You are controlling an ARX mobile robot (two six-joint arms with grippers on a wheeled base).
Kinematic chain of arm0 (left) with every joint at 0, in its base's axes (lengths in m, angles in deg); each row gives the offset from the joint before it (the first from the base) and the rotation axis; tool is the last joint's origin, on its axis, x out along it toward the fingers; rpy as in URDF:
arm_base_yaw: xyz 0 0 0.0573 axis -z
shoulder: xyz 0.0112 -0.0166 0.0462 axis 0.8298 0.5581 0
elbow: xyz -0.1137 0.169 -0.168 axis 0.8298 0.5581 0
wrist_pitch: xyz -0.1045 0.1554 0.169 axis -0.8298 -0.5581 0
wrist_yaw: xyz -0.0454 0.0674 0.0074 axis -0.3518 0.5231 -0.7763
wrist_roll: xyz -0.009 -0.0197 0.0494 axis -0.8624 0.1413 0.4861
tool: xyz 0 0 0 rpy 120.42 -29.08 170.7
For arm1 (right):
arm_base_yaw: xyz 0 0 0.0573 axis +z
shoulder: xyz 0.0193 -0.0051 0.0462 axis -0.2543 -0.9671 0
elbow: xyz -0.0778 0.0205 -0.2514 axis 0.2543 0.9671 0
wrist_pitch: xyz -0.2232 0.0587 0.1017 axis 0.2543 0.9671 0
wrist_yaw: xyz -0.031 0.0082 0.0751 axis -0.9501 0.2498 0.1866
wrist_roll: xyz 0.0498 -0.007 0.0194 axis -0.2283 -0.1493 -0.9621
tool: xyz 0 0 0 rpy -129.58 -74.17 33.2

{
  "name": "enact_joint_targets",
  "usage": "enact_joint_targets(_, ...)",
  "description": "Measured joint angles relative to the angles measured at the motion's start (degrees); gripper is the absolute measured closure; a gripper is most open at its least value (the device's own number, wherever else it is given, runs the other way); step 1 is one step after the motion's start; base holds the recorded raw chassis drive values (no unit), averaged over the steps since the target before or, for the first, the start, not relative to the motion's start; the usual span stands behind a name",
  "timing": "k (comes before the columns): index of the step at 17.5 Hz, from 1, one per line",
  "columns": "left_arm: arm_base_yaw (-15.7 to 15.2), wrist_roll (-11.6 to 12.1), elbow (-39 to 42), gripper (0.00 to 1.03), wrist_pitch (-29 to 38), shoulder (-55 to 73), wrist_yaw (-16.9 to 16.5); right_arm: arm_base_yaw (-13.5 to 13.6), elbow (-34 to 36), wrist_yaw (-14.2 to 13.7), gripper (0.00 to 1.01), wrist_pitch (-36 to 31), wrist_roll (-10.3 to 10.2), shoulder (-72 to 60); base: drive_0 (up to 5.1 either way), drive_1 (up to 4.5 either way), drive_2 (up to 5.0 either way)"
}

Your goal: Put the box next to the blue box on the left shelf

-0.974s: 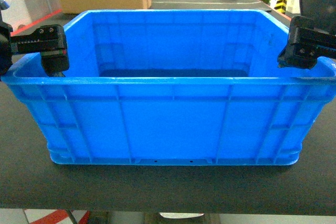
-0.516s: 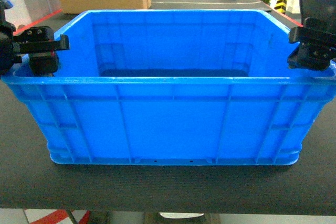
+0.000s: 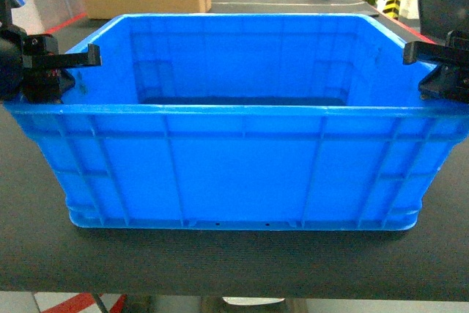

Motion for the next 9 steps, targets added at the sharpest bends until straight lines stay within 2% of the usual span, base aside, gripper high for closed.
enact_joint_targets(4, 0.1, 0.6, 3.3, 0.94, 5.2, -1.4, 0.5, 1.0, 2.3, -0.9, 0.91, -2.7, 0.0, 1.7, 0.0, 0.0, 0.0)
enact_joint_targets(7, 1.1, 1.7, 10.0, 0.95, 12.2, -8.8, 3.1, 3.4, 7.8, -4.6, 0.91, -6.8, 1.0, 9.7, 0.0, 0.0, 0.0)
enact_joint_targets(9, 2.2, 2.8, 12.9, 0.95, 14.2, -15.5, 4.8, 4.3, 11.7, -7.0, 0.91, -9.7, 1.4, 16.2, 0.0, 0.0, 0.0)
